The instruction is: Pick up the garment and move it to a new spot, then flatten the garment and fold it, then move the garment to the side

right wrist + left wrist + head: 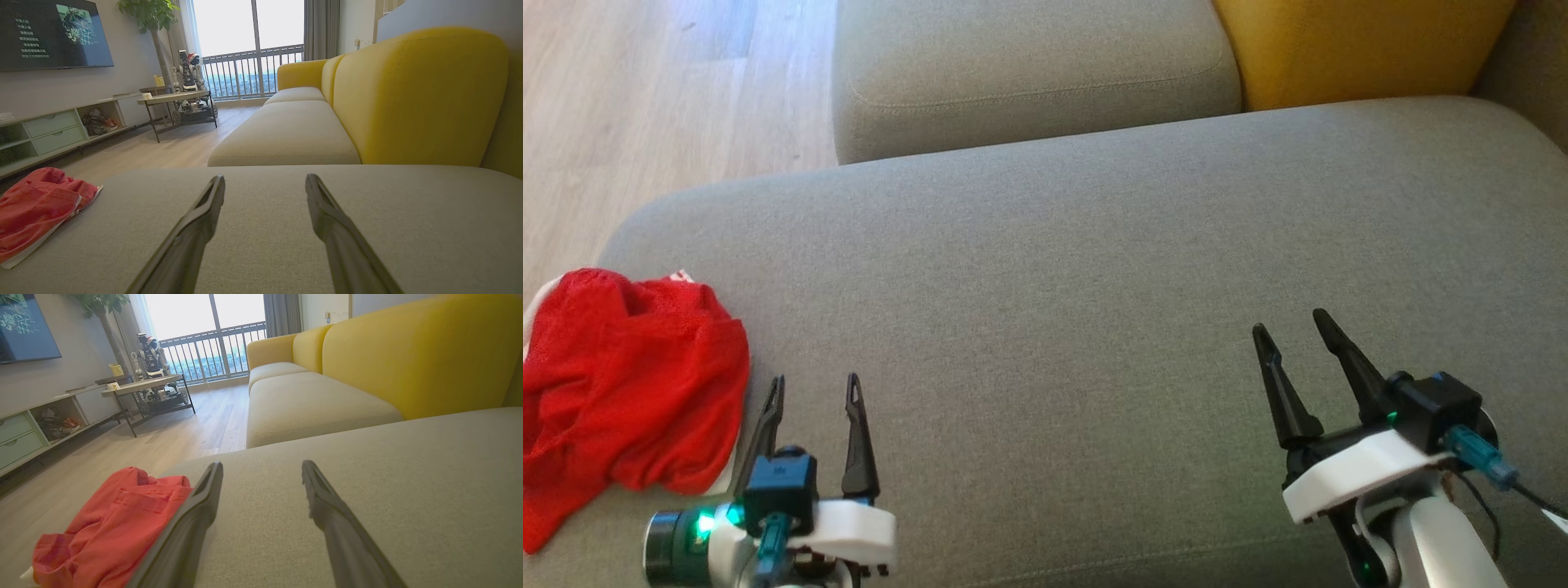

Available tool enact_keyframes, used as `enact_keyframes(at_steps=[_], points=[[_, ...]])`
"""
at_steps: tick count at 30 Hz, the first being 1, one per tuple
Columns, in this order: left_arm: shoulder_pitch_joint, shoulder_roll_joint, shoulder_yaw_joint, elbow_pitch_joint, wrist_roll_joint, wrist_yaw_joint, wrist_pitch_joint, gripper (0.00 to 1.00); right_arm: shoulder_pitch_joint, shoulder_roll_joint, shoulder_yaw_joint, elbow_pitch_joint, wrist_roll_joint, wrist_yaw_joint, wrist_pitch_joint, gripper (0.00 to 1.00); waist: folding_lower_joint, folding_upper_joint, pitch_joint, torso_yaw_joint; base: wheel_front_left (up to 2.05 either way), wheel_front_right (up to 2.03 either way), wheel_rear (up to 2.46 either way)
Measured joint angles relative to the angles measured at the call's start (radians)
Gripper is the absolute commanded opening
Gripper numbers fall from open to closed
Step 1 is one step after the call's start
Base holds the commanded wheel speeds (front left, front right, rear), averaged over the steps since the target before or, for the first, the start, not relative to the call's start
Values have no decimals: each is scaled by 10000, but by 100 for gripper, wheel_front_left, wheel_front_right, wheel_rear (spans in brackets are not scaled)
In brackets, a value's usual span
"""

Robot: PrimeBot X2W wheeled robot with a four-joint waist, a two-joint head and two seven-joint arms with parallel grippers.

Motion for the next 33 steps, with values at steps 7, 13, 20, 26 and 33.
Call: enact_keyframes(at_steps=[7,13,20,26,33], points=[[66,-121,303,-635,-107,-128,-228,100,-4,-2,0,56,52,0,-205,100,0,0,-31,-23,0,0,0],[455,-600,1089,-782,-104,-1085,-393,100,-11,-6,-100,439,414,0,-349,100,0,0,-86,-50,0,0,0],[1092,-1210,1925,-77,497,-2491,-581,100,-37,-10,-82,1001,702,0,-591,100,0,0,-192,-119,0,0,0],[1114,-1779,2713,121,986,-3363,-579,100,-55,-12,-31,1032,447,0,-608,100,0,0,-205,-136,0,0,0],[1174,-2243,3327,219,1494,-3998,-581,100,-55,-12,-21,1028,389,0,-608,100,0,0,-196,-138,0,0,0]])
